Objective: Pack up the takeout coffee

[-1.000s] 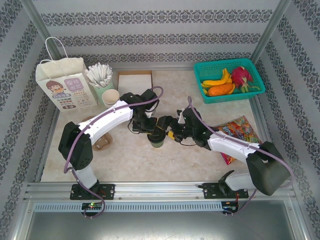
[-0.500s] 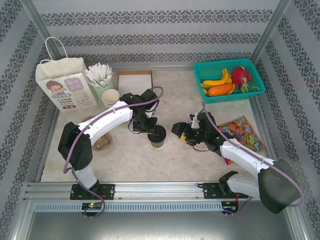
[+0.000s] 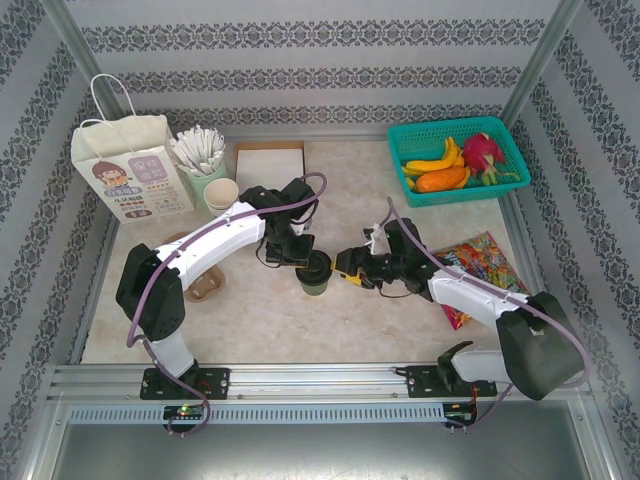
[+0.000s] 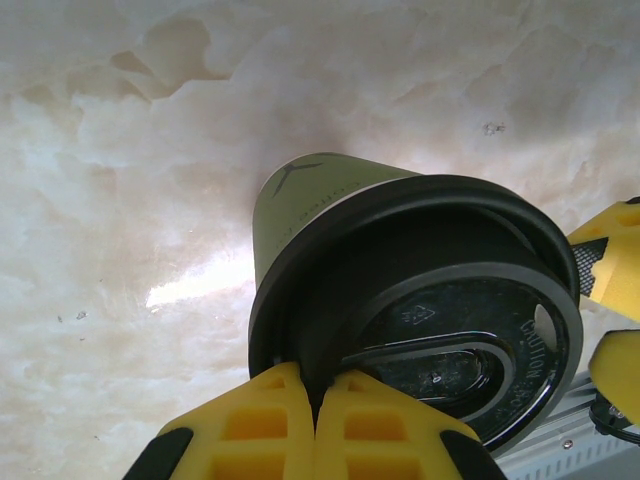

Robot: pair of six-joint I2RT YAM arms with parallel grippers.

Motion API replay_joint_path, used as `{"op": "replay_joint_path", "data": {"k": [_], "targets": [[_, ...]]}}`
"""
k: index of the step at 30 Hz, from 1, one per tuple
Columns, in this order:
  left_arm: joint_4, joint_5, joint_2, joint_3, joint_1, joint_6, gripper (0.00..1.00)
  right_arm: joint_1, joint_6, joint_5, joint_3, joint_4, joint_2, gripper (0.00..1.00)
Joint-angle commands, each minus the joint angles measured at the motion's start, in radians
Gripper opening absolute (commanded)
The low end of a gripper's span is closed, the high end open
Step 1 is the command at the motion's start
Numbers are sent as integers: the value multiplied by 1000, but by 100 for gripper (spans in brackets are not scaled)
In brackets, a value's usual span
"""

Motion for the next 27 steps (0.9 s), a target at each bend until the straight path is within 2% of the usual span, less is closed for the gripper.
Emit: {"op": "replay_joint_path", "data": {"k": [1, 5, 8, 11, 19, 23, 27], "targets": [[-34, -10, 45, -55, -21, 6, 0, 17, -21, -33, 37, 34, 24, 51], [-33, -10, 45, -51, -22, 5, 0, 26, -18, -22, 43, 39, 42, 50], [-33, -10, 45, -52, -22, 5, 0, 31, -16, 0, 42, 31, 44, 46], [-30, -6, 50, -52, -25, 8, 0, 31, -9, 48, 27, 14, 38, 37], [-30, -4, 70, -50, -26, 13, 0, 37, 1, 116, 17, -51, 42, 28], [-27, 29, 81, -42, -23, 20, 0, 36, 24, 140, 4, -100, 60, 27], [-38, 8, 103, -49, -19, 33, 0, 37, 58, 148, -34, -122, 95, 25]]}}
